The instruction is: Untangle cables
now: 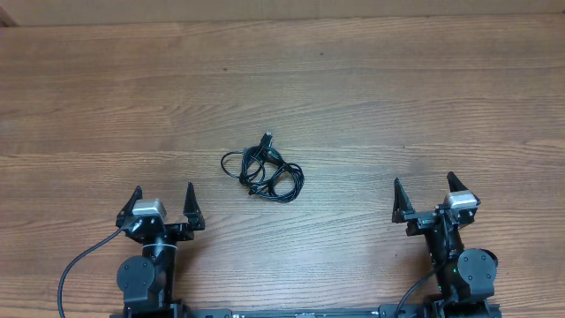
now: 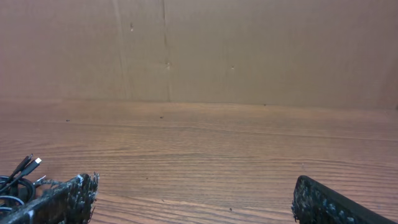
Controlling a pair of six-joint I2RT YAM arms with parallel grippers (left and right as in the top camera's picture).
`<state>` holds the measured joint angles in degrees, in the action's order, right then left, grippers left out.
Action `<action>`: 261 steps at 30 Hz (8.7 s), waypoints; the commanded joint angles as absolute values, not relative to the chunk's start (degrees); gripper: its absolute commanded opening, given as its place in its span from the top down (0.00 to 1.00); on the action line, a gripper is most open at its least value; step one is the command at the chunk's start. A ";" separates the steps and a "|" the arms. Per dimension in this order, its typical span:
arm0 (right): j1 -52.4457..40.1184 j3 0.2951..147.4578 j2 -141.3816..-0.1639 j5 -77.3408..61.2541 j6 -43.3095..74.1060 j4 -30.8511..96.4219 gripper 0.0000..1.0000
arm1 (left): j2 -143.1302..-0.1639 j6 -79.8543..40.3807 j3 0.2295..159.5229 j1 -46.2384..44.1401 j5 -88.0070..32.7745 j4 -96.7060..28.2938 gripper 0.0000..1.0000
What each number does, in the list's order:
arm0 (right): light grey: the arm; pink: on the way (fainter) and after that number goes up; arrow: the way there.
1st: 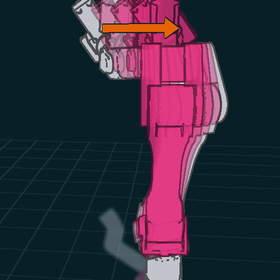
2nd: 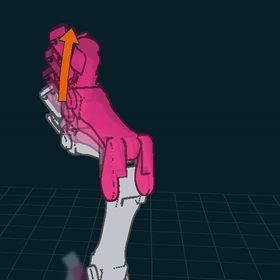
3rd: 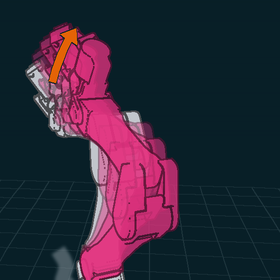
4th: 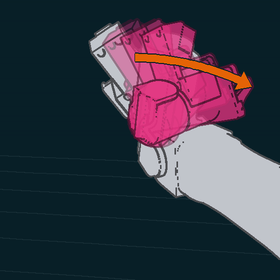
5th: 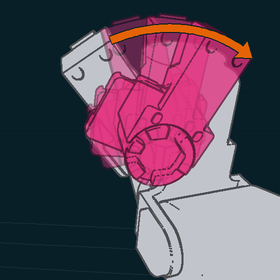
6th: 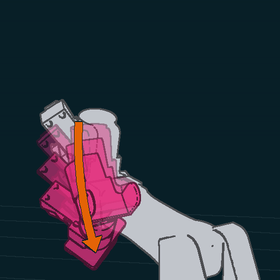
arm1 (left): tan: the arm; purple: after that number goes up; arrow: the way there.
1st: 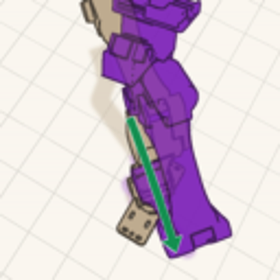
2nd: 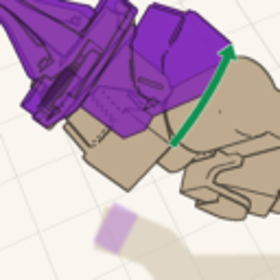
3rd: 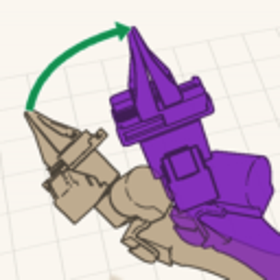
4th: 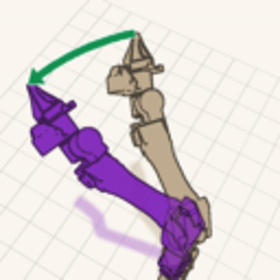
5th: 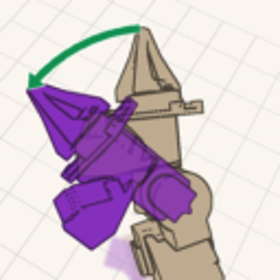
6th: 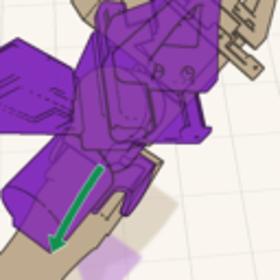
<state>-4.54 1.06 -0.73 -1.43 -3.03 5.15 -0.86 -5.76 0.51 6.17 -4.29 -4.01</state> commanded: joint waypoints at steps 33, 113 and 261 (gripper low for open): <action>-4.36 0.45 -0.16 -0.91 -3.09 4.82 0.00 | -0.25 -5.10 0.27 6.33 -4.29 -4.16 0.01; -4.36 0.45 -0.16 -0.91 -3.09 4.80 0.00 | -0.25 -2.70 9.56 6.33 -6.04 -20.34 0.00; -4.36 0.45 -0.16 -0.91 -3.09 4.80 0.00 | -49.50 6.26 53.04 -8.38 -11.66 -49.45 0.01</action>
